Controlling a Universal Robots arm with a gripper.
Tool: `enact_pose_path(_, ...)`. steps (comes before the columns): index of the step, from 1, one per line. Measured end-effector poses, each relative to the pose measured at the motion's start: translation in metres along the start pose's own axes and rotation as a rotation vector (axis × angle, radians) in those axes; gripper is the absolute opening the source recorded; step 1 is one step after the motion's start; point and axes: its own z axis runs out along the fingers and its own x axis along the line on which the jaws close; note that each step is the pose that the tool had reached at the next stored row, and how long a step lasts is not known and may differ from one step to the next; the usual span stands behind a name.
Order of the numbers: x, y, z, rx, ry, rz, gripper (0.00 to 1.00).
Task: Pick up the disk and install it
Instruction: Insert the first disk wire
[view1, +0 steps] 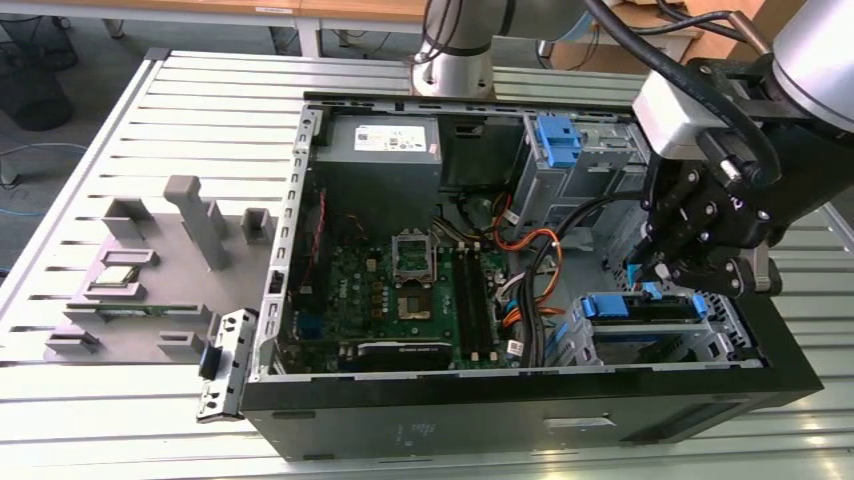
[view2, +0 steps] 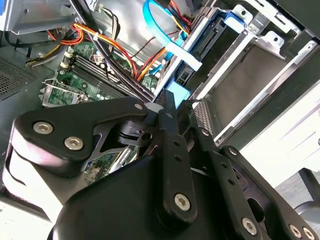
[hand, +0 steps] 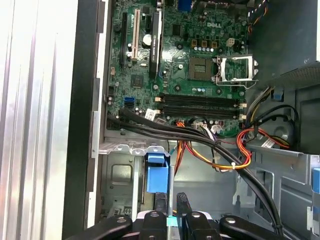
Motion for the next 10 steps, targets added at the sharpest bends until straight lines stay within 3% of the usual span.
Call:
enact_pose_path(3,0.0002,-0.003,0.0,-0.0003,-0.0002,0.0,0.24)
enact_pose_path(10,0.0009,-0.0255,-0.0005,-0.0014,-0.0002,0.0,0.24)
